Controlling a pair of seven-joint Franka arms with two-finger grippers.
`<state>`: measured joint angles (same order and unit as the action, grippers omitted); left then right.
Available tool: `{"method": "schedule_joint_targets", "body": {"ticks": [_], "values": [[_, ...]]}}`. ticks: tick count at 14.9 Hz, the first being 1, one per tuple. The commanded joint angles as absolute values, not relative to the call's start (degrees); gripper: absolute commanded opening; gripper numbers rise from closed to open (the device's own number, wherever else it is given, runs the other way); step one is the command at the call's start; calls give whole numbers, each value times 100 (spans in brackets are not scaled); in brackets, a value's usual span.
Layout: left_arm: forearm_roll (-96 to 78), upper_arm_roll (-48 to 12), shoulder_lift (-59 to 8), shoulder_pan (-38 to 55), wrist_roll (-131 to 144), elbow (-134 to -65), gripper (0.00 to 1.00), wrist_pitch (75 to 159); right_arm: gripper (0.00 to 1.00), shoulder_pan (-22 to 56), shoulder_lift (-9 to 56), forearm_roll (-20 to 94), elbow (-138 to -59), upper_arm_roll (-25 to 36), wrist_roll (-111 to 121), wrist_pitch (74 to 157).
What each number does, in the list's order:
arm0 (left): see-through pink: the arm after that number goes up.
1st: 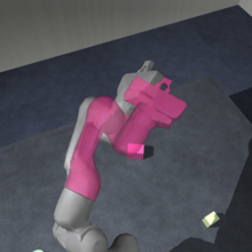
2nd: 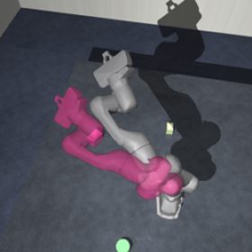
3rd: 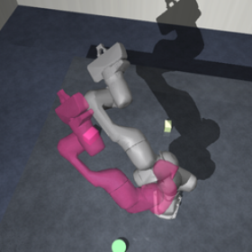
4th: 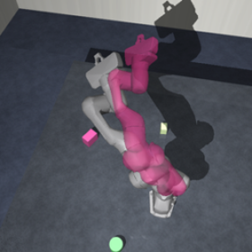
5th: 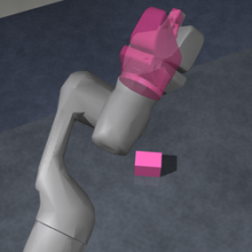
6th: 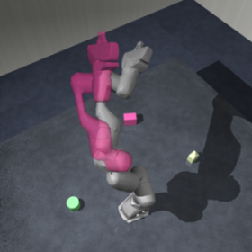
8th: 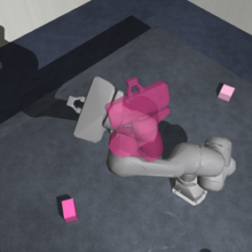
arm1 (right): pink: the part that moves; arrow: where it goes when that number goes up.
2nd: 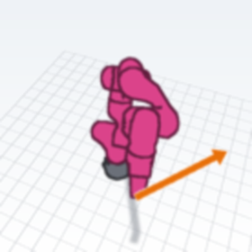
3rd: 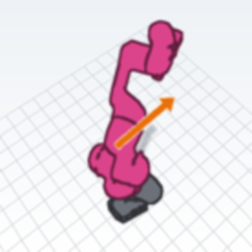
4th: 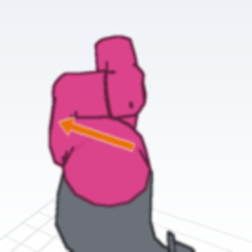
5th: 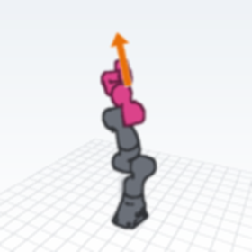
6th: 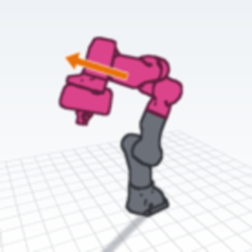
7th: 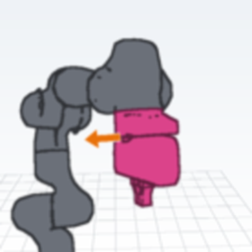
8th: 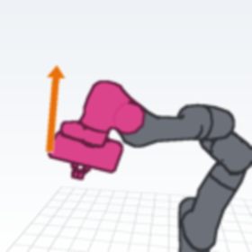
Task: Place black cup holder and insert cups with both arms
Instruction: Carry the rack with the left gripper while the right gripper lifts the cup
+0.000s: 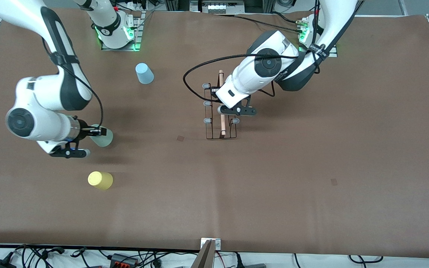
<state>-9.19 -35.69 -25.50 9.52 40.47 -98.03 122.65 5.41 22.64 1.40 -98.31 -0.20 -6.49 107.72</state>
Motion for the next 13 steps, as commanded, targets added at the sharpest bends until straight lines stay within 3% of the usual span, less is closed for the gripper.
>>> {"method": "schedule_joint_targets", "body": {"ticks": [1, 4, 13], "values": [[-591, -3533, -2680, 1090, 4201, -9598, 1, 12313, 30, 554, 2312, 229, -9371, -26, -598, 10364], [-536, -3533, -2795, 1099, 4219, -9598, 1, 12392, 30, 554, 2312, 229, -9027, -149, -598, 10134], [-519, -3516, -2892, 1204, 4263, -9703, 1, 12595, 30, 641, 2312, 396, -9026, -352, -615, 10151]]}}
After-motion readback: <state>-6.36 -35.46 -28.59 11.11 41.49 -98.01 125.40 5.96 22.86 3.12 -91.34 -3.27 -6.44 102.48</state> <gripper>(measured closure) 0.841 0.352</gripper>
